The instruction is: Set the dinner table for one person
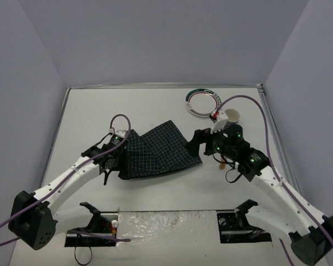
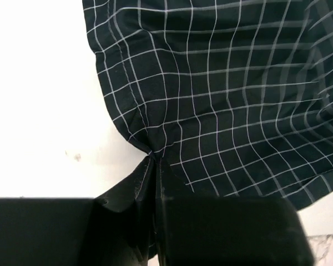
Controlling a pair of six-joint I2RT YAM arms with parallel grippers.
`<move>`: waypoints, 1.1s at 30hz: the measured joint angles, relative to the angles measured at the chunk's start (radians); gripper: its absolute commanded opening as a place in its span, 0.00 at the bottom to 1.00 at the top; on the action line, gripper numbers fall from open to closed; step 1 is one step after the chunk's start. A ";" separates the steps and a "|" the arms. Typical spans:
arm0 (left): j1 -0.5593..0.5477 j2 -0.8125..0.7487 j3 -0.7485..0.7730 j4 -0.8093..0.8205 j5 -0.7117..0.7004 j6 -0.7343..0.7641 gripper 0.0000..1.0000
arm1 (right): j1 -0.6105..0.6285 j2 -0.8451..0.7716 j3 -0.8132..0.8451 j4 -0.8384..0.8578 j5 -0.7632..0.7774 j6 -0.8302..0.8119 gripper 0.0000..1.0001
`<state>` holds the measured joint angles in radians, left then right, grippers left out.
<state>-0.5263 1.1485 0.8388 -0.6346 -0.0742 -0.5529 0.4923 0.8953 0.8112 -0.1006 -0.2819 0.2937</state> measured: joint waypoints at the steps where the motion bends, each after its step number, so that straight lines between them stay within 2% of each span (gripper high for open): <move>1: -0.009 -0.020 -0.042 -0.005 0.001 -0.020 0.00 | 0.045 0.033 -0.009 0.006 0.035 0.004 0.98; 5: -0.016 -0.150 -0.134 0.002 -0.006 -0.096 0.00 | 0.165 0.192 -0.035 0.047 0.163 0.041 0.95; 8: -0.016 -0.243 -0.160 0.006 -0.014 -0.137 0.00 | 0.178 0.332 -0.045 0.087 0.247 0.085 0.89; 11: -0.016 -0.290 -0.171 0.004 -0.021 -0.169 0.00 | 0.178 0.421 -0.062 0.097 0.333 0.122 0.89; 20: -0.016 -0.319 -0.264 0.004 -0.044 -0.235 0.00 | 0.178 0.552 -0.084 0.122 0.429 0.201 0.87; 25: -0.016 -0.313 -0.281 0.005 -0.068 -0.254 0.00 | 0.177 0.607 -0.106 0.135 0.432 0.224 0.78; 27: -0.016 -0.312 -0.281 0.008 -0.083 -0.261 0.00 | 0.177 0.622 -0.110 0.144 0.434 0.229 0.67; 29: -0.016 -0.302 -0.281 0.013 -0.099 -0.266 0.00 | 0.177 0.630 -0.110 0.156 0.439 0.229 0.48; 32: -0.007 -0.253 -0.281 0.035 -0.123 -0.266 0.00 | 0.176 0.638 -0.110 0.174 0.435 0.229 0.12; 33: 0.002 -0.231 -0.281 0.045 -0.128 -0.265 0.00 | 0.175 0.640 -0.110 0.179 0.432 0.230 0.05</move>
<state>-0.5243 0.9171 0.5580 -0.5898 -0.2020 -0.8174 0.6676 1.5350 0.7012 0.0784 0.1500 0.5241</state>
